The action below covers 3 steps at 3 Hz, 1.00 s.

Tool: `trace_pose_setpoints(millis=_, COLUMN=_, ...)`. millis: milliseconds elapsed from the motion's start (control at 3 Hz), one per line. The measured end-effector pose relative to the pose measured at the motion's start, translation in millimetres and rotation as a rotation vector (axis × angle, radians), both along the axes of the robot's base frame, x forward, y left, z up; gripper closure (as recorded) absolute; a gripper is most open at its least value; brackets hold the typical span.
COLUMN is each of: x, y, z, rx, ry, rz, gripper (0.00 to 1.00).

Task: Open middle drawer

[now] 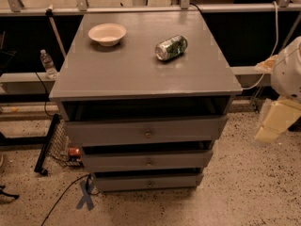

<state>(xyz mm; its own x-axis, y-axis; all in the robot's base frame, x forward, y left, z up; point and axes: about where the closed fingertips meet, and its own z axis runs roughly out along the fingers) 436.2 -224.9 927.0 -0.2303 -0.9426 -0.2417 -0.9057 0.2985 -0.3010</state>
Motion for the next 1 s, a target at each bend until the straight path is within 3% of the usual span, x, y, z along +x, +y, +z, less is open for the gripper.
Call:
trace_pose_setpoints(millis=333, x=-4, y=6, z=-23, rx=-0.036, ry=0.019, rz=-0.004, gripper=0.00)
trace_pose_setpoints(millis=667, x=-10, y=17, z=-77, rx=-0.030, ry=0.054, rz=-0.005, gripper=0.00)
trace_pose_setpoints(millis=1000, x=-4, y=30, z=-132, rx=0.032, ry=0.042, rz=-0.013, gripper=0.00)
